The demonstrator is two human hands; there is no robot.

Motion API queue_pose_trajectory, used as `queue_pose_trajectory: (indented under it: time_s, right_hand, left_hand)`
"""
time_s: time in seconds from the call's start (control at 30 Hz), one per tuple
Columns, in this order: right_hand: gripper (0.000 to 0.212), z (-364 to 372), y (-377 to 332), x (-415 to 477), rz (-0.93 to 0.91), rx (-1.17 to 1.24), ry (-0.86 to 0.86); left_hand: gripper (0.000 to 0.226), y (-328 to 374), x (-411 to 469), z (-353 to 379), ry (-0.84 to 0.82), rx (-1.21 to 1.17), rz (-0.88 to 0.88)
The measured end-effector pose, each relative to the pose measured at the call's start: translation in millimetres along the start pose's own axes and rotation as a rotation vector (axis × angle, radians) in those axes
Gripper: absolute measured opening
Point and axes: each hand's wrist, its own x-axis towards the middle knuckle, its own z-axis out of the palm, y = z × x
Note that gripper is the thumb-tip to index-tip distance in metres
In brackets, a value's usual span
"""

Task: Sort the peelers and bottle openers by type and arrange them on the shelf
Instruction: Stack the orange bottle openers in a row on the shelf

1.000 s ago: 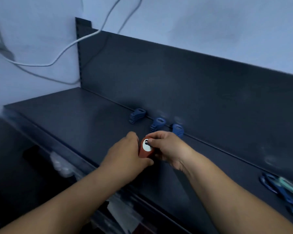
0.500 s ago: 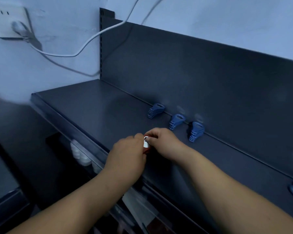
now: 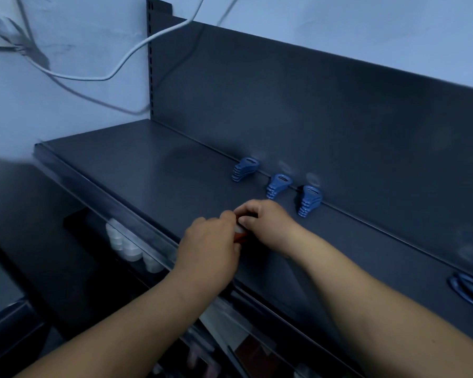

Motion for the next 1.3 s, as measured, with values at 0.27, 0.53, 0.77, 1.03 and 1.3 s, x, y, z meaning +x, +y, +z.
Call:
queue_pose_trajectory:
  time_s: [0.27, 0.53, 0.77, 1.03, 1.3]
  right_hand:
    - [0.039, -5, 2, -3, 0.004, -0.015, -0.056]
    - [0.064, -34, -28, -21, -0.161, -0.398, -0.421]
    - [0.058, -25, -21, -11, -0.111, -0.411, -0.339]
    - [0.082, -30, -13, -14, -0.074, -0.342, -0.285]
    - [0.074, -64, 15, -57, -0.004, -0.257, -0.189]
  left_hand:
    - [0.021, 2, -1, 3, 0.058, -0.051, -0.013]
    - [0.026, 3, 1, 4, 0.055, 0.003, -0.008]
    - [0.028, 3, 1, 5, 0.041, 0.017, -0.003]
    - [0.039, 5, -1, 3, 0.039, 0.043, -0.008]
    - [0.063, 33, -2, 3, 0.039, 0.087, 0.21]
